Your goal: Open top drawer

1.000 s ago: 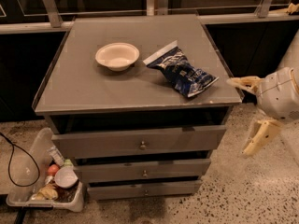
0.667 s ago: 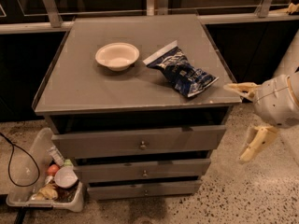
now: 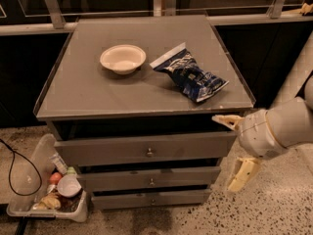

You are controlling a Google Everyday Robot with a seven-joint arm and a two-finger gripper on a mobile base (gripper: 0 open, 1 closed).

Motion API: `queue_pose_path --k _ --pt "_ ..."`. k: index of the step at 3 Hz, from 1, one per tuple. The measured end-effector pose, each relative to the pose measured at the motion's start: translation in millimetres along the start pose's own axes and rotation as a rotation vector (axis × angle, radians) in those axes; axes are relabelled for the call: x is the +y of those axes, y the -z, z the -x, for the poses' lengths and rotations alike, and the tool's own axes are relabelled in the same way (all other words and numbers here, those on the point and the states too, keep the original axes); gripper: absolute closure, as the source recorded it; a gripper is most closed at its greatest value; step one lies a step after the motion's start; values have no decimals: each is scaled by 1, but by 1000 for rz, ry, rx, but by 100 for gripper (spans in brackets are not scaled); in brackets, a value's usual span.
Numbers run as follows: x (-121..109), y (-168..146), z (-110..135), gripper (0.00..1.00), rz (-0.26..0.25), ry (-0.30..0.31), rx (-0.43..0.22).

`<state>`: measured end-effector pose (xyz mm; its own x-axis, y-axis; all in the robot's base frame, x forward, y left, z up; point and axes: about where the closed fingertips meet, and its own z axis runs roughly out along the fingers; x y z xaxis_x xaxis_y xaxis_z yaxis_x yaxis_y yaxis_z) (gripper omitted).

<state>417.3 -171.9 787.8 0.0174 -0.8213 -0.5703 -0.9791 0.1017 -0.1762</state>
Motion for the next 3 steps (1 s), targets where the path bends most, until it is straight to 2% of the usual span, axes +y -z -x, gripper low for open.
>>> queue_pose_path --k 1,2,3 --pt "6 -34 -10 0 28 -12 15" --pt "4 -65 -29 0 27 -35 51" --pt "-8 -88 -46 0 -9 -47 86"
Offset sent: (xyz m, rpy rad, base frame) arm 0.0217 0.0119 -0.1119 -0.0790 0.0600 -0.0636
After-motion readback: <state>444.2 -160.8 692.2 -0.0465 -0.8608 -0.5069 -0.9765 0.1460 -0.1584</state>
